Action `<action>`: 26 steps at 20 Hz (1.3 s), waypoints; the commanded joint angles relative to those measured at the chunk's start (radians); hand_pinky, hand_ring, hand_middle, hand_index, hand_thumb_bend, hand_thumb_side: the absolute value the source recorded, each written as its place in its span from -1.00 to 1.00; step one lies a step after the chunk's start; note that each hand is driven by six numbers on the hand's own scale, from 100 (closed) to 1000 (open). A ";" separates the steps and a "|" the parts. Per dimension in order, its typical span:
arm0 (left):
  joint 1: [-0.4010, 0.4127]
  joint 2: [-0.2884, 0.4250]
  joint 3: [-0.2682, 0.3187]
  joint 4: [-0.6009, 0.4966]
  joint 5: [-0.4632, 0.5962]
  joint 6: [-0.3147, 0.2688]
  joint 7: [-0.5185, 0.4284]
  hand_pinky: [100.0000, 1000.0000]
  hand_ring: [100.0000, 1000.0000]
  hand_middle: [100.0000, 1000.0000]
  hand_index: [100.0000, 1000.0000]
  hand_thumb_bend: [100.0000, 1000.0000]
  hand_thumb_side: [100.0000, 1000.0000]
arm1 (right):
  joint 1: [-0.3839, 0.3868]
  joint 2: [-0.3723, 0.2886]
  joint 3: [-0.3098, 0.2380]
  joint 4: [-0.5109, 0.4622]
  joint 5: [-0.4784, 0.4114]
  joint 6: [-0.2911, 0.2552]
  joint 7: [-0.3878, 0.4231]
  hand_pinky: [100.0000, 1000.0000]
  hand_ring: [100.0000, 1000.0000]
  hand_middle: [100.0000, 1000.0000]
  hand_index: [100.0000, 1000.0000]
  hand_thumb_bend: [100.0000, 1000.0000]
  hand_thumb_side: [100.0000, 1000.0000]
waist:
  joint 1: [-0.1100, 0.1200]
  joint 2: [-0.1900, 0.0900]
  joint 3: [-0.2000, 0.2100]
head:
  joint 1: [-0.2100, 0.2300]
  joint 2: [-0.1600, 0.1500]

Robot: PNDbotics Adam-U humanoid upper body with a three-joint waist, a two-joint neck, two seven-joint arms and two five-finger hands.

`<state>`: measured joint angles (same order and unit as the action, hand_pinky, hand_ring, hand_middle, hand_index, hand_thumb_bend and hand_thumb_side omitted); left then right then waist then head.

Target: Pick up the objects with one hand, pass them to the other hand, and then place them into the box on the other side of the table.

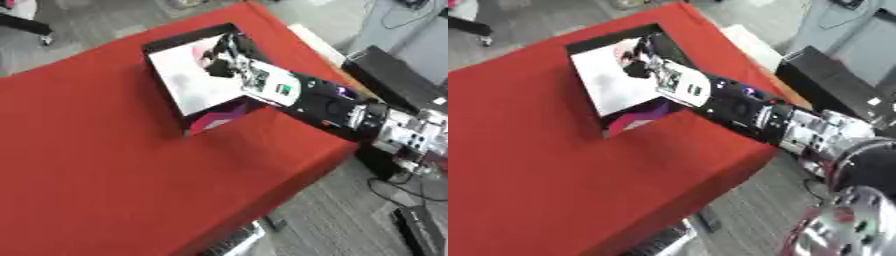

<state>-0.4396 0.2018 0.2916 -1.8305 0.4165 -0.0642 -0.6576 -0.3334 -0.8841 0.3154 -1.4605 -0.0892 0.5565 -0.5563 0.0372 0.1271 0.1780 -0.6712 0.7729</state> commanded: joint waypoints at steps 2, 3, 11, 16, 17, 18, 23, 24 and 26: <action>-0.005 0.014 0.009 -0.020 -0.016 -0.001 0.004 0.26 0.02 -0.08 0.17 -1.00 -0.02 | 0.005 -0.032 -0.014 -0.025 0.036 0.351 -0.351 -0.33 1.00 0.42 1.00 -1.00 0.34 | -0.005 -0.010 0.001 | 0.072 -0.003; -0.004 0.015 0.010 -0.019 -0.020 -0.001 0.003 0.26 0.03 -0.08 0.17 -1.00 -0.02 | 0.013 -0.035 -0.016 -0.042 0.044 0.351 -0.351 -0.32 1.00 0.44 1.00 -0.97 0.32 | -0.006 -0.010 0.001 | 0.086 -0.003; 0.007 0.021 0.018 -0.008 -0.052 -0.005 -0.002 0.26 0.03 -0.07 0.18 -1.00 -0.03 | 0.106 -0.067 -0.062 -0.257 0.099 0.351 -0.351 -0.22 1.00 0.58 1.00 -0.93 0.12 | -0.014 -0.013 -0.005 | 0.168 -0.003; 0.010 0.032 0.033 0.010 -0.092 -0.015 0.008 0.26 0.03 -0.07 0.18 -1.00 -0.05 | 0.174 -0.058 -0.125 -0.477 0.207 0.351 -0.351 -0.25 1.00 0.55 1.00 -1.00 -0.43 | -0.016 -0.014 -0.017 | 0.239 -0.003; 0.009 0.037 0.036 0.016 -0.103 -0.020 0.011 0.26 0.03 -0.07 0.18 -1.00 -0.06 | 0.180 -0.047 -0.128 -0.509 0.245 0.351 -0.351 -0.24 1.00 0.53 1.00 -1.00 -0.60 | -0.016 -0.014 -0.018 | 0.257 -0.003; 0.007 0.043 0.040 0.024 -0.118 -0.026 0.015 0.26 0.03 -0.07 0.18 -1.00 -0.07 | 0.179 -0.032 -0.123 -0.524 0.291 0.351 -0.351 -0.24 1.00 0.52 1.00 -1.00 -0.64 | -0.015 -0.015 -0.020 | 0.275 -0.003; -0.003 0.078 0.065 0.088 -0.225 -0.073 0.053 0.26 0.04 -0.07 0.18 -1.00 -0.15 | 0.157 0.080 -0.026 -0.539 0.567 0.271 -0.341 -0.15 0.88 0.50 1.00 -1.00 -0.91 | -0.010 -0.018 -0.031 | 0.373 -0.003; -0.007 0.089 0.072 0.108 -0.258 -0.087 0.066 0.26 0.05 -0.06 0.18 -1.00 -0.18 | 0.150 0.110 0.000 -0.539 0.623 0.226 -0.326 -0.13 0.87 0.50 1.00 -1.00 -0.92 | -0.008 -0.020 -0.035 | 0.395 -0.003; -0.018 0.117 0.086 0.154 -0.331 -0.118 0.095 0.26 0.05 -0.06 0.19 -1.00 -0.23 | 0.131 0.169 0.044 -0.539 0.726 0.137 -0.287 -0.10 0.84 0.50 1.00 -1.00 -0.94 | -0.004 -0.023 -0.043 | 0.443 -0.003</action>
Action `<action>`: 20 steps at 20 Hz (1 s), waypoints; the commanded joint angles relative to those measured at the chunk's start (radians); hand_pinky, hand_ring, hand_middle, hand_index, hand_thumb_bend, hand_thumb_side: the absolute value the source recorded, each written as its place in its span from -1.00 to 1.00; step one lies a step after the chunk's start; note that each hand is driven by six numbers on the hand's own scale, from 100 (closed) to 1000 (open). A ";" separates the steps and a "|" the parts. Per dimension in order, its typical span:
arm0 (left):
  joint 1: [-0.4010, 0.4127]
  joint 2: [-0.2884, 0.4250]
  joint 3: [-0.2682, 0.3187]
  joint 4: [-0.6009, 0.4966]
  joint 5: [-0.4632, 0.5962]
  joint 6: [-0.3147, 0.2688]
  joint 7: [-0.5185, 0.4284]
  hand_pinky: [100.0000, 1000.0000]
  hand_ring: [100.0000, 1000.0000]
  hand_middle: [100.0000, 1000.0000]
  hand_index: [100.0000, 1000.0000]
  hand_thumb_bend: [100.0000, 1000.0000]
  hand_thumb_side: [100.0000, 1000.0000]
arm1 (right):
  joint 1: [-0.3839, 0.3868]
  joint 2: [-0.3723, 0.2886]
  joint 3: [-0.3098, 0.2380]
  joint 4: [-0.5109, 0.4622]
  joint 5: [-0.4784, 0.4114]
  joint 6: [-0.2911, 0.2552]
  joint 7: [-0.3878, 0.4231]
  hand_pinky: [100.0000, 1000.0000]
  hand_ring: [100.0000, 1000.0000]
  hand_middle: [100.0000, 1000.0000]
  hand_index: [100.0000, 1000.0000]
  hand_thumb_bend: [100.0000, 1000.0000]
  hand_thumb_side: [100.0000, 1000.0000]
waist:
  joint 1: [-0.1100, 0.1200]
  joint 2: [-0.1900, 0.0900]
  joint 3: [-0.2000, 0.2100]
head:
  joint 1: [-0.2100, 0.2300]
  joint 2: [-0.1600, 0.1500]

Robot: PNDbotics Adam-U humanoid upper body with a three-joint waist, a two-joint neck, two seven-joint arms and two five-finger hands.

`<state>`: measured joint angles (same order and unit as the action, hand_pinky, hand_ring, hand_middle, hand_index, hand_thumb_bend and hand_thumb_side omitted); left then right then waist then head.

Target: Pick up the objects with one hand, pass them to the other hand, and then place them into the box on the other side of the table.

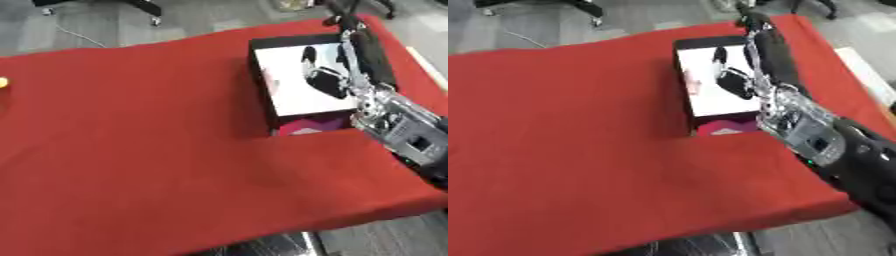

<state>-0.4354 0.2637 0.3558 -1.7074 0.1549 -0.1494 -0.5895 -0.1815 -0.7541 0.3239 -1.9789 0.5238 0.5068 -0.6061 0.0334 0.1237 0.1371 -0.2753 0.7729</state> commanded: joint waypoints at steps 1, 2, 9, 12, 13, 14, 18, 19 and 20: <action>-0.030 0.075 0.026 0.061 -0.113 -0.049 0.042 0.26 0.07 -0.04 0.21 -1.00 -0.32 | -0.035 0.068 0.058 -0.021 0.164 0.142 -0.211 -0.07 0.80 0.50 1.00 -1.00 -0.97 | 0.004 -0.022 -0.006 | 0.073 -0.003; -0.039 0.096 0.029 0.094 -0.158 -0.069 0.056 0.27 0.07 -0.04 0.22 -1.00 -0.34 | -0.047 0.096 0.078 -0.021 0.213 0.102 -0.181 -0.06 0.79 0.50 1.00 -1.00 -0.99 | 0.007 -0.024 -0.011 | 0.094 -0.003; -0.169 0.279 -0.012 0.453 -0.637 -0.277 0.191 0.46 0.32 0.22 0.50 -1.00 -0.67 | -0.105 0.252 0.207 -0.021 0.478 -0.067 0.059 -0.01 0.74 0.52 0.98 -1.00 -1.00 | 0.025 -0.045 -0.041 | 0.198 -0.003; -0.237 0.335 -0.043 0.612 -0.884 -0.315 0.256 0.53 0.39 0.32 0.59 -1.00 -0.68 | -0.104 0.296 0.250 -0.021 0.507 -0.074 0.090 -0.03 0.76 0.51 0.99 -1.00 -1.00 | 0.029 -0.051 -0.054 | 0.226 -0.003; -0.255 0.348 -0.052 0.662 -0.956 -0.314 0.275 0.56 0.43 0.38 0.63 -1.00 -0.67 | -0.104 0.305 0.260 -0.021 0.513 -0.074 0.093 -0.03 0.75 0.51 0.99 -1.00 -1.00 | 0.030 -0.053 -0.057 | 0.234 -0.003; -0.275 0.359 -0.060 0.716 -1.027 -0.307 0.292 0.57 0.44 0.39 0.65 -1.00 -0.66 | -0.105 0.312 0.268 -0.021 0.522 -0.075 0.100 -0.02 0.74 0.51 0.98 -1.00 -1.00 | 0.030 -0.054 -0.062 | 0.243 -0.003; -0.332 0.384 -0.074 0.899 -1.240 -0.249 0.362 0.60 0.46 0.45 0.68 -1.00 -0.63 | -0.120 0.337 0.280 -0.021 0.562 -0.081 0.123 -0.01 0.71 0.51 0.98 -1.00 -1.00 | 0.033 -0.057 -0.077 | 0.274 -0.009; -0.342 0.387 -0.076 0.937 -1.285 -0.230 0.385 0.60 0.46 0.45 0.68 -1.00 -0.61 | -0.126 0.343 0.282 -0.021 0.567 -0.083 0.125 -0.01 0.71 0.51 0.98 -1.00 -1.00 | 0.034 -0.057 -0.081 | 0.279 -0.012; -0.351 0.389 -0.078 0.976 -1.329 -0.210 0.410 0.60 0.46 0.45 0.69 -0.96 -0.60 | -0.132 0.348 0.285 -0.021 0.570 -0.087 0.127 -0.01 0.70 0.50 0.97 -1.00 -1.00 | 0.035 -0.057 -0.084 | 0.283 -0.015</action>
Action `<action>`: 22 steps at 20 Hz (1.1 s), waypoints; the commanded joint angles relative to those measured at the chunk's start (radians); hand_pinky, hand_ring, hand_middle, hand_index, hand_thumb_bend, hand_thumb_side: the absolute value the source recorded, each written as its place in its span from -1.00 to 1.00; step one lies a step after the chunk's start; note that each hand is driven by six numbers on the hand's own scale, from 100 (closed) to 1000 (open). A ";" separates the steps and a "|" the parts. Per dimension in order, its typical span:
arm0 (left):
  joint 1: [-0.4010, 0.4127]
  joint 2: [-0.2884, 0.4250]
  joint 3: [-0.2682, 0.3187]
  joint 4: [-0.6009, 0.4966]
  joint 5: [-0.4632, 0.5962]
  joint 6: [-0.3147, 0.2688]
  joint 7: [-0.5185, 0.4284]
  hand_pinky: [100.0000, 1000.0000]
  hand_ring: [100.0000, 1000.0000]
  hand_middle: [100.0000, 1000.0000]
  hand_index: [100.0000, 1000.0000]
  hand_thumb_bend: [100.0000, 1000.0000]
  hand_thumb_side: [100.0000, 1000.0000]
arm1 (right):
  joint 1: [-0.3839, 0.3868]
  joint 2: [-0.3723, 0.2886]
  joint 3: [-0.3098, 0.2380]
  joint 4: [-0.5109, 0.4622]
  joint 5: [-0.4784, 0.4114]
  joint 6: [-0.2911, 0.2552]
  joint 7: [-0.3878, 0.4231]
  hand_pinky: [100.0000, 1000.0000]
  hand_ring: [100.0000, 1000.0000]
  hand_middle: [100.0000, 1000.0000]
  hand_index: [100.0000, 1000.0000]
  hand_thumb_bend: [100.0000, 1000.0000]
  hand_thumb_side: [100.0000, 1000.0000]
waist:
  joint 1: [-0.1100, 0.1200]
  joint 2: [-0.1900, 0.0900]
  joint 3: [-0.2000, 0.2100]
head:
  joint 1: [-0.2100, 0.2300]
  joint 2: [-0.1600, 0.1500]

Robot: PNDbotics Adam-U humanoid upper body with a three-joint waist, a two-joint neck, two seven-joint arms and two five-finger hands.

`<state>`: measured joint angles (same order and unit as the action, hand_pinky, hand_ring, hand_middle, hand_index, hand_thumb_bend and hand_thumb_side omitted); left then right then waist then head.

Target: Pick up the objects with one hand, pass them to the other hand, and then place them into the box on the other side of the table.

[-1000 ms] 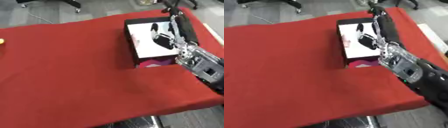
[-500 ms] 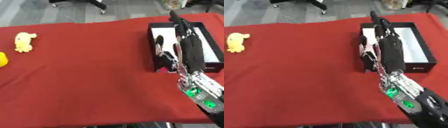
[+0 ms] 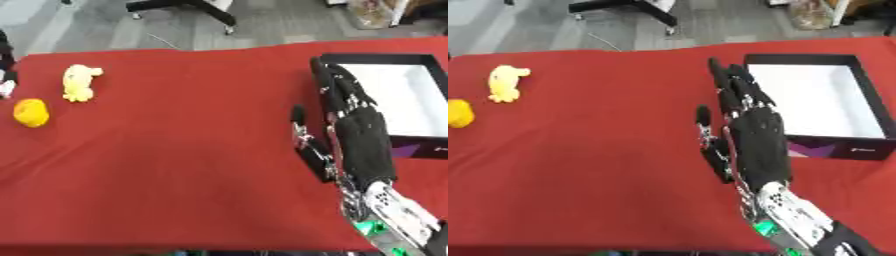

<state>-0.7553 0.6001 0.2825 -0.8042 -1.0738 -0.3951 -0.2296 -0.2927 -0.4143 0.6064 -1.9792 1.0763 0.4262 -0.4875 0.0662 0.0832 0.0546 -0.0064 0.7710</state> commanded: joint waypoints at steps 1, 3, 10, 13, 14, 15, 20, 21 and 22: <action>-0.038 0.055 -0.008 0.110 -0.137 0.053 0.075 0.60 0.46 0.46 0.69 -0.91 -0.58 | -0.026 0.011 0.006 -0.021 0.019 -0.011 0.011 -0.01 0.70 0.51 0.97 -1.00 -1.00 | 0.002 -0.016 -0.004 | 0.015 -0.017; -0.050 0.058 -0.015 0.180 -0.196 0.086 0.122 0.60 0.46 0.46 0.69 -0.83 -0.55 | -0.035 0.012 0.011 -0.021 0.020 -0.019 0.021 -0.01 0.69 0.51 0.97 -1.00 -1.00 | 0.003 -0.016 -0.009 | 0.015 -0.025; -0.076 0.069 -0.044 0.391 -0.270 0.229 0.298 0.58 0.43 0.42 0.65 -0.80 -0.54 | -0.050 0.014 0.020 -0.021 0.021 -0.038 0.043 0.00 0.68 0.51 0.97 -1.00 -1.00 | 0.003 -0.011 -0.018 | 0.017 -0.063; -0.082 0.071 -0.065 0.444 -0.243 0.245 0.349 0.57 0.43 0.43 0.66 -0.83 -0.56 | -0.051 0.016 0.018 -0.021 0.024 -0.039 0.042 0.00 0.67 0.50 0.96 -1.00 -1.00 | 0.000 -0.010 -0.021 | 0.011 -0.073; -0.085 0.070 -0.070 0.456 -0.232 0.248 0.361 0.57 0.43 0.45 0.67 -0.82 -0.56 | -0.051 0.017 0.017 -0.021 0.024 -0.039 0.040 0.00 0.67 0.50 0.96 -1.00 -1.00 | -0.002 -0.009 -0.022 | 0.011 -0.075; -0.088 0.069 -0.074 0.465 -0.219 0.249 0.373 0.57 0.44 0.46 0.68 -0.80 -0.58 | -0.051 0.018 0.017 -0.021 0.024 -0.040 0.039 0.00 0.67 0.50 0.96 -1.00 -1.00 | -0.004 -0.009 -0.022 | 0.011 -0.077; -0.101 0.060 -0.073 0.468 -0.150 0.256 0.483 0.58 0.50 0.54 0.74 -0.94 -0.21 | -0.051 0.025 0.020 -0.021 0.021 -0.041 0.035 0.00 0.67 0.50 0.96 -1.00 -1.00 | -0.015 -0.003 -0.029 | 0.009 -0.087; -0.105 0.059 -0.072 0.467 -0.136 0.252 0.502 0.60 0.53 0.57 0.76 -0.94 -0.04 | -0.051 0.026 0.021 -0.021 0.020 -0.040 0.034 -0.01 0.67 0.50 0.97 -1.00 -1.00 | -0.017 -0.001 -0.030 | 0.009 -0.087; -0.108 0.059 -0.073 0.469 -0.124 0.248 0.514 0.61 0.54 0.59 0.78 -0.92 0.09 | -0.052 0.028 0.022 -0.021 0.019 -0.039 0.032 -0.01 0.68 0.50 0.97 -1.00 -1.00 | -0.019 0.001 -0.031 | 0.010 -0.088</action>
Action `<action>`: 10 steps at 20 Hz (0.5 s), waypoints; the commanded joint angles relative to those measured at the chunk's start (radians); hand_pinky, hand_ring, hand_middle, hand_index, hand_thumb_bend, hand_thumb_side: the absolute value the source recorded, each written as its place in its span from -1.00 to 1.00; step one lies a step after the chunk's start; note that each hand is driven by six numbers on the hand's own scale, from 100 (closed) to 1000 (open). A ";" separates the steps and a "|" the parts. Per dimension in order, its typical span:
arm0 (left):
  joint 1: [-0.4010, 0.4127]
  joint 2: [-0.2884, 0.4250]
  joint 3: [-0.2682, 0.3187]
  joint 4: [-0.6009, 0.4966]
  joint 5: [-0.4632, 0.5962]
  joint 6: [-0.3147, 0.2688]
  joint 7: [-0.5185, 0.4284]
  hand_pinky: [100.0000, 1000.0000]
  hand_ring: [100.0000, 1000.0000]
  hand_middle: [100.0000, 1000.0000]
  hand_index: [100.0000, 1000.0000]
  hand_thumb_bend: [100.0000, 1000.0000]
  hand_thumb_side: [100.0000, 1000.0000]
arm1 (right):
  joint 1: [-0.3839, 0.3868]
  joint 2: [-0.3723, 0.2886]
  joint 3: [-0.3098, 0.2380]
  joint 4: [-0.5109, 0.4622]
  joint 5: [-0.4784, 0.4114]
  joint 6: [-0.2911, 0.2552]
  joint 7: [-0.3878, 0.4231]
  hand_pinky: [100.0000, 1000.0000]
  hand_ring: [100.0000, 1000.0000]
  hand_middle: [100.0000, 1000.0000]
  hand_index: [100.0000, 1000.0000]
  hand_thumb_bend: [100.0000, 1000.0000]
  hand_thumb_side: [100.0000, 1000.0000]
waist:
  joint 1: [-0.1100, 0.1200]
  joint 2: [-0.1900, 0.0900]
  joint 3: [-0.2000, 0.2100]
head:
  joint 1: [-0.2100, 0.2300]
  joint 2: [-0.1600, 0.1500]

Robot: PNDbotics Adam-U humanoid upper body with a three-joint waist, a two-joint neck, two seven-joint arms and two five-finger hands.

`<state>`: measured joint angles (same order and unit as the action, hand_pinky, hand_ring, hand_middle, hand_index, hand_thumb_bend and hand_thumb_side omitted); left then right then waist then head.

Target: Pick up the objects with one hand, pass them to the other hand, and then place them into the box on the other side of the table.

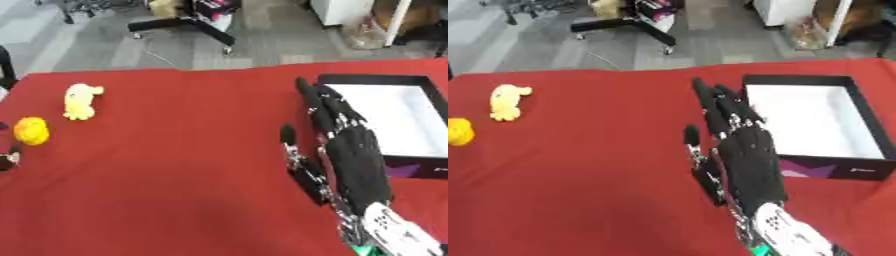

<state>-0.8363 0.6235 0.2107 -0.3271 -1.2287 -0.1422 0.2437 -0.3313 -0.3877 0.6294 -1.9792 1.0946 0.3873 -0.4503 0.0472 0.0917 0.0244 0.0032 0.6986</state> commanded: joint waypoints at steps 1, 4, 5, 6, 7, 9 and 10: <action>-0.031 0.036 -0.003 -0.006 0.041 -0.008 0.048 0.62 0.55 0.60 0.79 -0.89 0.13 | -0.013 0.003 0.000 -0.021 -0.001 0.001 -0.008 -0.01 0.68 0.50 0.97 -1.00 -1.00 | -0.001 -0.006 -0.003 | 0.001 -0.016; -0.044 0.041 -0.012 0.007 0.051 -0.004 0.058 0.63 0.56 0.62 0.81 -0.83 0.21 | -0.017 0.008 0.005 -0.021 -0.005 0.003 -0.015 -0.02 0.68 0.50 0.97 -1.00 -1.00 | -0.006 0.003 -0.010 | 0.001 -0.022; -0.048 0.043 -0.016 0.013 0.052 0.000 0.057 0.64 0.57 0.63 0.81 -0.82 0.20 | -0.018 0.010 0.006 -0.021 -0.006 0.004 -0.018 -0.02 0.69 0.50 0.98 -1.00 -0.99 | -0.008 0.007 -0.012 | 0.002 -0.024; -0.052 0.044 -0.019 0.022 0.051 0.006 0.055 0.64 0.57 0.64 0.82 -0.81 0.21 | -0.018 0.012 0.008 -0.021 -0.008 0.005 -0.022 -0.02 0.69 0.50 0.98 -1.00 -0.98 | -0.010 0.010 -0.016 | 0.002 -0.027; -0.055 0.046 -0.023 0.030 0.051 0.010 0.052 0.64 0.58 0.64 0.82 -0.80 0.20 | -0.019 0.013 0.010 -0.021 -0.010 0.006 -0.026 -0.02 0.69 0.50 0.98 -1.00 -0.97 | -0.012 0.014 -0.018 | 0.003 -0.028; -0.059 0.046 -0.032 0.051 0.053 0.018 0.043 0.64 0.58 0.65 0.83 -0.76 0.07 | -0.020 0.016 0.013 -0.021 -0.013 0.008 -0.033 -0.03 0.70 0.50 0.98 -1.00 -0.95 | -0.015 0.021 -0.024 | 0.004 -0.030; -0.060 0.046 -0.039 0.063 0.054 0.019 0.035 0.64 0.57 0.65 0.83 -0.76 0.01 | -0.021 0.018 0.015 -0.021 -0.015 0.010 -0.037 -0.03 0.70 0.50 0.98 -1.00 -0.94 | -0.017 0.024 -0.026 | 0.005 -0.031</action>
<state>-0.8727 0.6245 0.1796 -0.2662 -1.1785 -0.1285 0.2832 -0.3363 -0.3684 0.6453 -1.9792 1.0848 0.3953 -0.4786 0.0284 0.1260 -0.0018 0.0048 0.6825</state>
